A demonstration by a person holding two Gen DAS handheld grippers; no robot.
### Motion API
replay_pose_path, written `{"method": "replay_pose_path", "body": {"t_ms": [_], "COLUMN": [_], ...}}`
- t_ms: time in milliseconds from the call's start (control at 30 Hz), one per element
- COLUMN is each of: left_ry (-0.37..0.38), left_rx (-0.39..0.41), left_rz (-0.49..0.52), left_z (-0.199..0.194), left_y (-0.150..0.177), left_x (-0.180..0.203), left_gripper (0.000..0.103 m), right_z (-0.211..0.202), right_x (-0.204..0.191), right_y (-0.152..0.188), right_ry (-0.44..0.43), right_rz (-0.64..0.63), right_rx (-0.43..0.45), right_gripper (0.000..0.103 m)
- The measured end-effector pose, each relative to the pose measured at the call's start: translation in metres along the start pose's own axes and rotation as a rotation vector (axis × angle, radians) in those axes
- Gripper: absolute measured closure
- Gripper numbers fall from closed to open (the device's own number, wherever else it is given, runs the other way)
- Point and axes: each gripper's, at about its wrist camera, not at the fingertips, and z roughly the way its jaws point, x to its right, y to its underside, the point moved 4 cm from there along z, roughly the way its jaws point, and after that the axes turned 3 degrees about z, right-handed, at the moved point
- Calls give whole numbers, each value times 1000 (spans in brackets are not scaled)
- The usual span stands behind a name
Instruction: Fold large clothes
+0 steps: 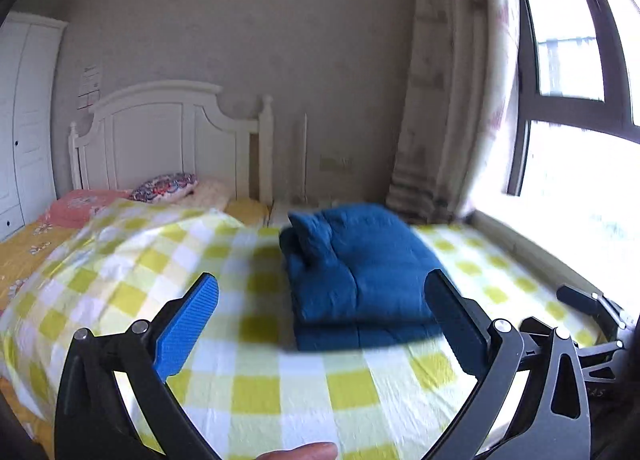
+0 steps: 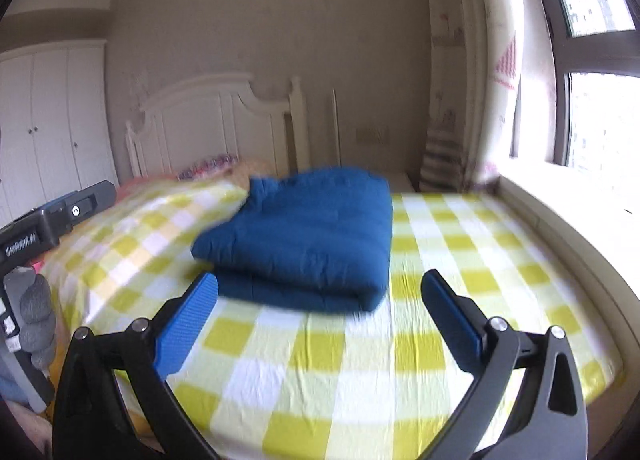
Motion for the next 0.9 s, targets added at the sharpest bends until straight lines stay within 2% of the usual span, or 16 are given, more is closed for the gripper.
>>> {"method": "replay_pose_path", "body": {"t_ms": [100,367,900], "left_ry": [14,-2,-8], "left_rx": [-33,-32,-43], "left_rz": [10,20,28], "left_z": [12,8,11], "left_y": [9,19,27], "left_x": [13,21,17], "left_gripper": [4,4,4], "right_z": [2,10,14], "right_x": [1,-2,-10], "right_y": [0,2,2], "right_ry": [27,10,10], "right_rz": [-1,-2,-20], "right_rx": [-11,-5,-8], "right_gripper": [2,2,2]}}
